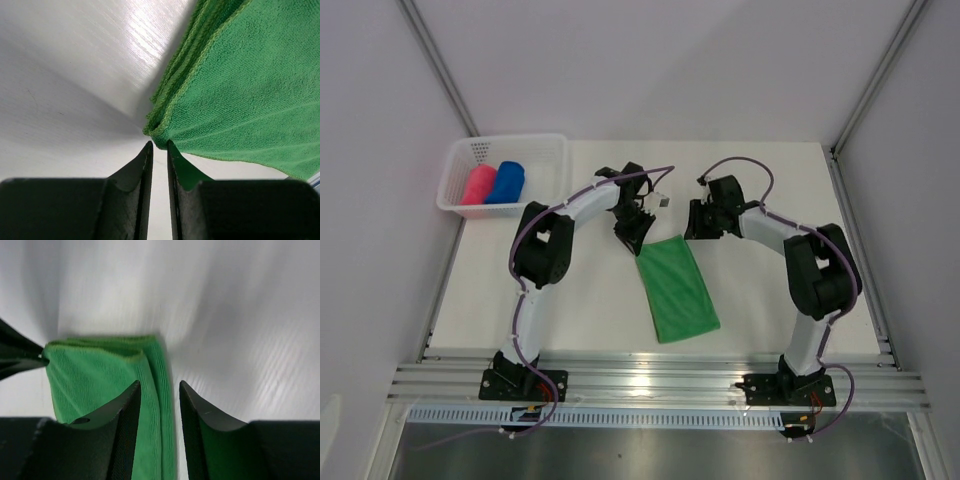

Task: Roll the towels
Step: Fold the towel

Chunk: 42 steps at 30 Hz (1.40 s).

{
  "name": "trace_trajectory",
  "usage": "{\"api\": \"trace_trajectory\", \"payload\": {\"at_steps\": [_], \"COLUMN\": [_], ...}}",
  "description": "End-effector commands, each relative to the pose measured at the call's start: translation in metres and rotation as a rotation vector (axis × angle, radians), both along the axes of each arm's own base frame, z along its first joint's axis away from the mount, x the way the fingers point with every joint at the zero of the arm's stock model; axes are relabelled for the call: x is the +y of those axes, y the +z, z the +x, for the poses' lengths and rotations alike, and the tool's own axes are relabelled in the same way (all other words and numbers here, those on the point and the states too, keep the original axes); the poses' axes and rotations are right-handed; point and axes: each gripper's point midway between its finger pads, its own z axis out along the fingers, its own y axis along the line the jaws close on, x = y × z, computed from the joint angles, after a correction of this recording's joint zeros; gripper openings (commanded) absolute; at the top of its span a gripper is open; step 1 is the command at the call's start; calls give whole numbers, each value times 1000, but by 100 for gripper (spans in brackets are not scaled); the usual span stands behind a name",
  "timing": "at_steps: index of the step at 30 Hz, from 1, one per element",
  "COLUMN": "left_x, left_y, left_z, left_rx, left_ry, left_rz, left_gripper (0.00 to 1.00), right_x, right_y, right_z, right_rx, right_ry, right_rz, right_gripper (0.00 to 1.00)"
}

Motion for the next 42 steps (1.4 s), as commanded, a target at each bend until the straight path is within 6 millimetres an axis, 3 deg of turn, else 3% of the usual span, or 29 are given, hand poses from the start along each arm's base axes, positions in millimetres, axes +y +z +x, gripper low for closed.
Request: {"api": "trace_trajectory", "payload": {"at_steps": [1, 6, 8, 17, 22, 26, 32, 35, 42], "left_x": [-5, -5, -5, -5, -5, -5, -5, -5, -6], "left_y": [8, 6, 6, 5, 6, 6, 6, 5, 6], "left_z": [7, 6, 6, 7, 7, 8, 8, 8, 9], "left_rx": [-24, -19, -19, -19, -18, -21, -22, -17, -18], "left_ry": [-7, -5, -4, -4, -3, -4, -10, -11, -10], "left_rz": [-18, -14, -14, -14, -14, -13, -13, -10, -11], "left_gripper": [20, 20, 20, 20, 20, 20, 6, 4, 4], "right_x": [18, 31, 31, 29, 30, 31, 20, 15, 7], "right_y": [11, 3, -7, -4, -17, -19, 3, 11, 7], "right_z": [35, 45, 40, 33, 24, 21, 41, 48, 54], "right_rx": [-93, -80, -47, -49, -1, 7, -71, -107, -119], "right_ry": [62, 85, 88, 103, 102, 104, 30, -27, -83], "right_rz": [42, 90, 83, 135, 146, 157, 144, 154, 125], "right_gripper": [40, 38, 37, 35, 31, 0, 0, 0, 0]}}
